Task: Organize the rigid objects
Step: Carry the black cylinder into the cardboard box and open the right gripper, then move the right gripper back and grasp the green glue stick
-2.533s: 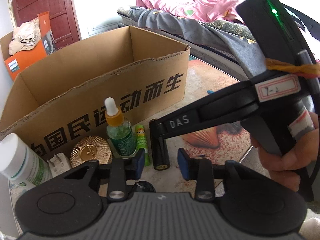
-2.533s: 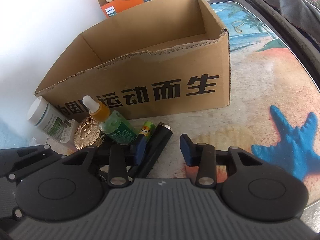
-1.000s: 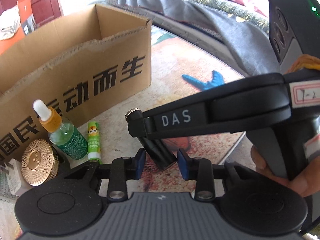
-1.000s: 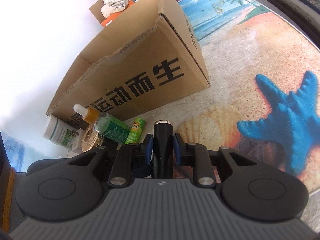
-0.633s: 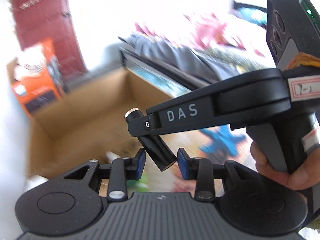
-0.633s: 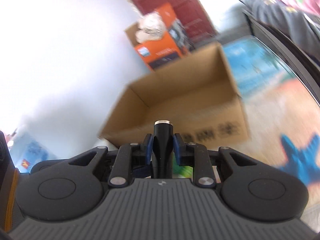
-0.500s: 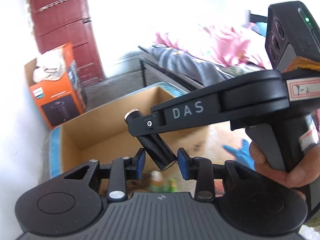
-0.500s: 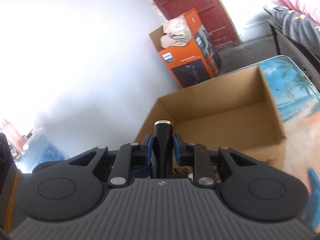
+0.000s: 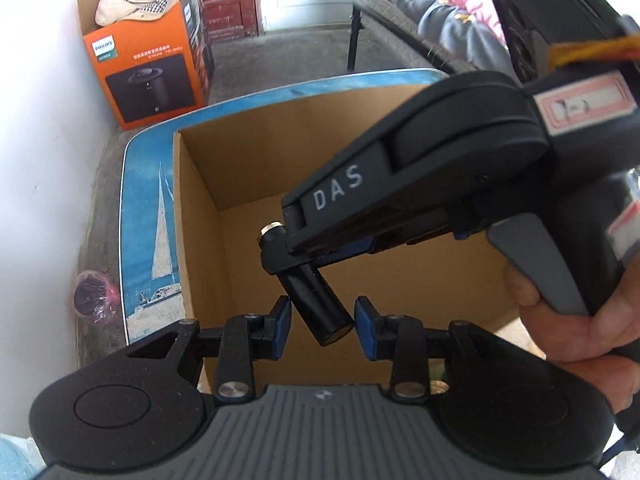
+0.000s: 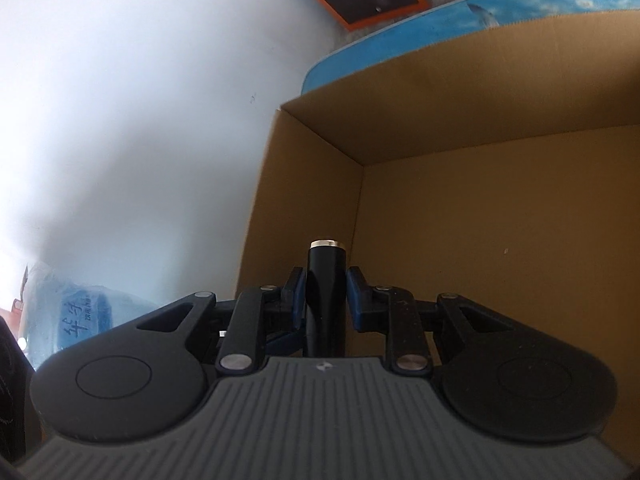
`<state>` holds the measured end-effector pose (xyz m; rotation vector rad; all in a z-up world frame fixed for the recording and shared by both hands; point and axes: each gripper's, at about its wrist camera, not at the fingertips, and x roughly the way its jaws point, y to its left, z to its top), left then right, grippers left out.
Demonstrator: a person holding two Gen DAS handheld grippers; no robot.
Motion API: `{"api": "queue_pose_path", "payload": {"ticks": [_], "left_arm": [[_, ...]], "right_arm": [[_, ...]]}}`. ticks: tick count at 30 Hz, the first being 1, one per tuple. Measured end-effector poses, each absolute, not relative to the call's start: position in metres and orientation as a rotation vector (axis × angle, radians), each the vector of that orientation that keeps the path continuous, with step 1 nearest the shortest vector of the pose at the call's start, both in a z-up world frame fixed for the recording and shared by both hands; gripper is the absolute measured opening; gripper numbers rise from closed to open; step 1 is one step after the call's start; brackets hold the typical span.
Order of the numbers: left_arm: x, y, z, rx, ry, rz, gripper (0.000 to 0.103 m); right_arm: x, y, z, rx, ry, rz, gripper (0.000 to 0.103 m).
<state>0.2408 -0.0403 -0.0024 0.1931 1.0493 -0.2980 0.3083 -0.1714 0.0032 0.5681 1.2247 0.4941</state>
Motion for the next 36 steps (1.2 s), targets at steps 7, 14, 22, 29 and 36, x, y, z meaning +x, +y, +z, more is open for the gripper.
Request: {"api": "queue_pose_path", "payload": {"ticks": [7, 14, 22, 29, 36], "left_arm": [[0.255, -0.051, -0.009, 0.264, 1.063, -0.239, 0.036], [0.256, -0.052, -0.006, 0.261, 1.036, -0.213, 0.036], [0.201, -0.042, 0.037, 0.174, 0.892, -0.258, 0.037], [0.12, -0.045, 0.069, 0.145, 0.769, -0.347, 0.045], [0.07, -0.083, 0.036, 0.157, 0.801, -0.473, 0.047]], "right_arm": [[0.339, -0.158, -0.025, 0.562, 1.294, 0.461, 0.021], [0.348, -0.163, -0.022, 0.624, 1.273, 0.452, 0.029], [0.293, -0.219, 0.048, 0.633, 1.09, 0.52, 0.031], [0.172, -0.286, 0.116, 0.587, 0.847, 0.563, 0.031], [0.079, -0.323, 0.069, 0.595, 0.821, 0.412, 0.031]]}}
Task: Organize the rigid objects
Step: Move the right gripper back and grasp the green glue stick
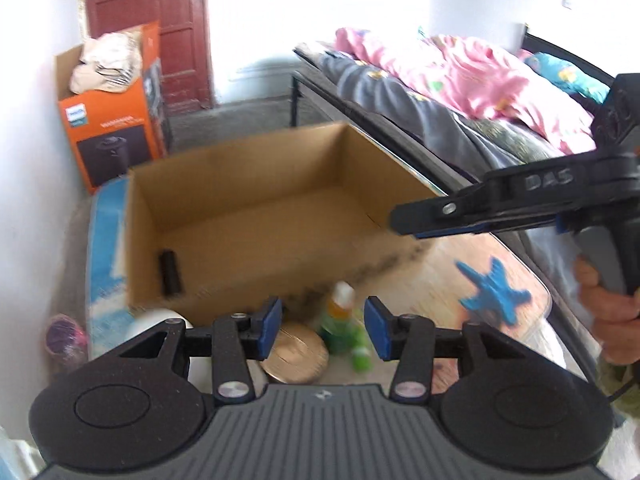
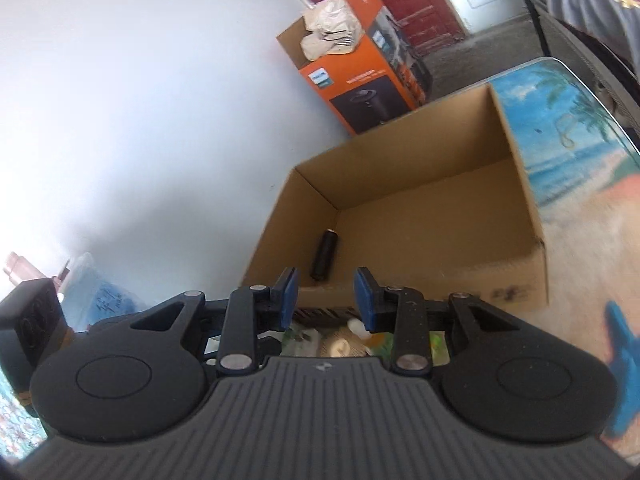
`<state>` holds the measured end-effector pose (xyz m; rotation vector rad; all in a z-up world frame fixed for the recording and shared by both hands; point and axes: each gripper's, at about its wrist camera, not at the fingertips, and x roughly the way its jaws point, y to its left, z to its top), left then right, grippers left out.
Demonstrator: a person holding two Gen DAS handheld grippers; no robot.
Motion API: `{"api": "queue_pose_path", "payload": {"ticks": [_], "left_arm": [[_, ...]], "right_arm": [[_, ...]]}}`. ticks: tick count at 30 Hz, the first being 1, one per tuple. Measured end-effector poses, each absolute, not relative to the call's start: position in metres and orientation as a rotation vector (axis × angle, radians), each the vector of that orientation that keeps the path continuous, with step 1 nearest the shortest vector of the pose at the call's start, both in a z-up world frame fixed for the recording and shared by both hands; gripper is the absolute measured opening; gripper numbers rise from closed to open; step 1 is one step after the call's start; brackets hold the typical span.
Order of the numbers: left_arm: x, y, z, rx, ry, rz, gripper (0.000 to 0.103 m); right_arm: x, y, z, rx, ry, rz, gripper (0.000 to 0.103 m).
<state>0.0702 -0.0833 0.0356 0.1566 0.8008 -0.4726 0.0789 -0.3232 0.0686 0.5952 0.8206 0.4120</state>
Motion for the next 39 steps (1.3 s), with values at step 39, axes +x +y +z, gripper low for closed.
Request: {"api": "queue_pose_path", "payload": {"ticks": [39], "left_arm": [[0.131, -0.181, -0.071, 0.341, 1.027, -0.485, 0.03]], "right_arm": [[0.124, -0.278, -0.061, 0.418, 1.064, 0.284, 0.016]]}}
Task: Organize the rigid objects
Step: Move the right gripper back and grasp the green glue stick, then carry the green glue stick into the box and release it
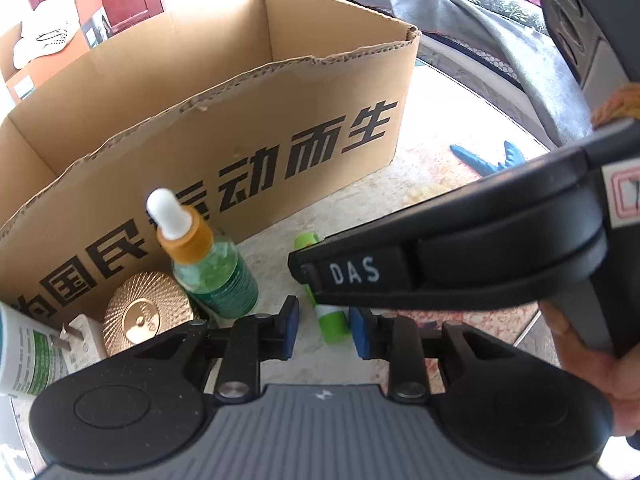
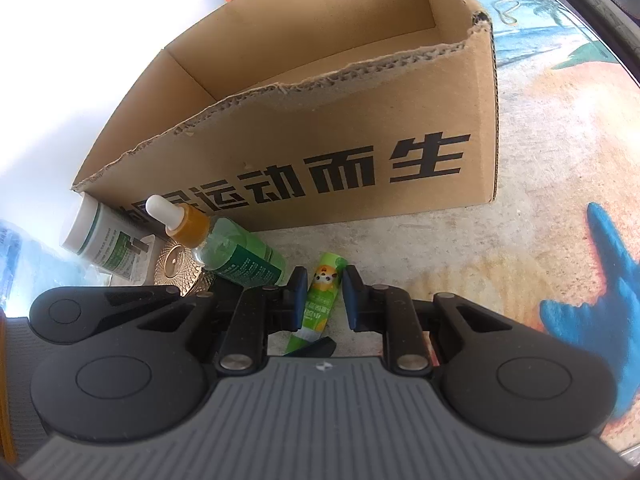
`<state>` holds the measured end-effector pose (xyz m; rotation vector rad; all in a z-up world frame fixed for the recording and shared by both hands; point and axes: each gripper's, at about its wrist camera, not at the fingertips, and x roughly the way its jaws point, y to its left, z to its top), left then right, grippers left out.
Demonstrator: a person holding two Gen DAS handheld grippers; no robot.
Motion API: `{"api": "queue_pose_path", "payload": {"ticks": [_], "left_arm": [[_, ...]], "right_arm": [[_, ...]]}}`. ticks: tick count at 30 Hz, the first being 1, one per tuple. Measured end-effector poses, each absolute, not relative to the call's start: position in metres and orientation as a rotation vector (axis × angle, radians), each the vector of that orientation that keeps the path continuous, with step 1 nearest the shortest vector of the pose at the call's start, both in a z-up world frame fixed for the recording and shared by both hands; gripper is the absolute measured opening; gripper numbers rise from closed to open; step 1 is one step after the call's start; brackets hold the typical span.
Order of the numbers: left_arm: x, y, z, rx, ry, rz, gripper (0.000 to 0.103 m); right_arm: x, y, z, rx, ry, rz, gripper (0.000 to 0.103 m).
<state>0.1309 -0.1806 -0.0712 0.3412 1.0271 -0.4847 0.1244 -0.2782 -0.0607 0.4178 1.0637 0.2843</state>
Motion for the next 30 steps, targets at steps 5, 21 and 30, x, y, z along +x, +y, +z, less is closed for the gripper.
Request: {"api": "queue_pose_path", "payload": {"ticks": [5, 21, 30], "left_arm": [[0.136, -0.185, -0.073, 0.317, 1.031, -0.489, 0.023], [0.093, -0.158, 0.01, 0.272, 0.789, -0.507, 0.023], [0.157, -0.103, 0.068, 0.188, 0.767, -0.403, 0.024]], "right_arm": [[0.124, -0.279, -0.06, 0.407, 1.052, 0.3, 0.016], [0.084, -0.284, 0.036, 0.442, 0.799, 0.334, 0.014], [0.178, -0.232, 0.085, 0.358, 0.771, 0.49, 0.014]]}}
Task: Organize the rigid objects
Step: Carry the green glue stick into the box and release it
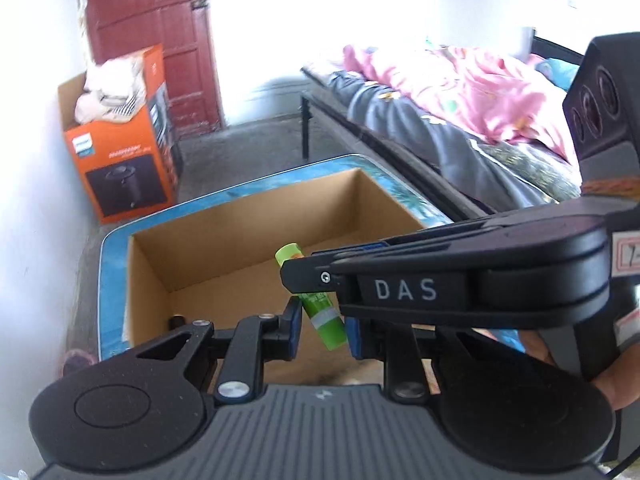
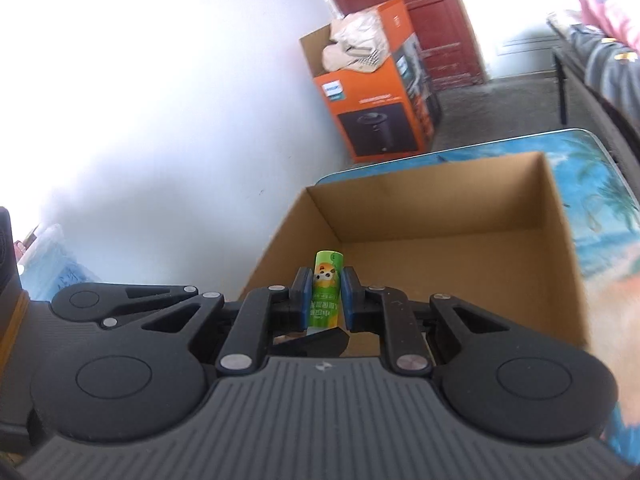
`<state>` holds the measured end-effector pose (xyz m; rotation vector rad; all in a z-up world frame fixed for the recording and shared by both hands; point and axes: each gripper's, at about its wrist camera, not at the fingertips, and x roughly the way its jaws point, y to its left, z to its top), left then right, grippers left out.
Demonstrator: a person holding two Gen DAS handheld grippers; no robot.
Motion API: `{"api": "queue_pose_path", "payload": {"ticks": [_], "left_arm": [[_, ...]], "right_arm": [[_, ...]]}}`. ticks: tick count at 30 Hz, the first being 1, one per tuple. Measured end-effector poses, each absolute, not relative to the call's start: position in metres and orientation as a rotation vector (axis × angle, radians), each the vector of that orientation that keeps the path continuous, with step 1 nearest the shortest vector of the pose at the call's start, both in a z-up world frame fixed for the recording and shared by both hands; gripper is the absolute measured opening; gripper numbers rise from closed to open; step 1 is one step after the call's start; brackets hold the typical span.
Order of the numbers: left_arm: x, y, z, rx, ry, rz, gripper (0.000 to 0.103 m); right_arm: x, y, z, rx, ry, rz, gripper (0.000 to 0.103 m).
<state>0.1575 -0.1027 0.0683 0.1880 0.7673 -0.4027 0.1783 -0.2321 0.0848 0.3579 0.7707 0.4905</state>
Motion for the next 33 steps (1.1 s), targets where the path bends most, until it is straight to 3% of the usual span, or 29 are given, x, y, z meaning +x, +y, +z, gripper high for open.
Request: {"api": "queue_pose_path", "payload": {"ticks": [7, 14, 17, 23, 33], "left_arm": [[0.251, -0.075, 0.035, 0.18, 0.965, -0.301, 0.023], [0.293, -0.056, 0.008, 0.204, 1.062, -0.218, 0.024], [0.296, -0.056, 0.005, 0.229, 1.054, -0.178, 0.033], [0.285, -0.054, 0.016, 0.211, 1.021, -0.18, 0.036], [0.225, -0.045, 0.074, 0.155, 0.864, -0.235, 0.045]], "right_arm": [[0.299, -0.195, 0.039, 0.467, 1.052, 0.53, 0.014], [0.364, -0.171, -0.014, 0.542, 1.223, 0.532, 0.014], [0.378, -0.161, -0.03, 0.542, 1.265, 0.524, 0.014], [0.384, -0.157, -0.035, 0.548, 1.255, 0.525, 0.016], [0.343, -0.211, 0.026, 0.636, 1.121, 0.545, 0.022]]}}
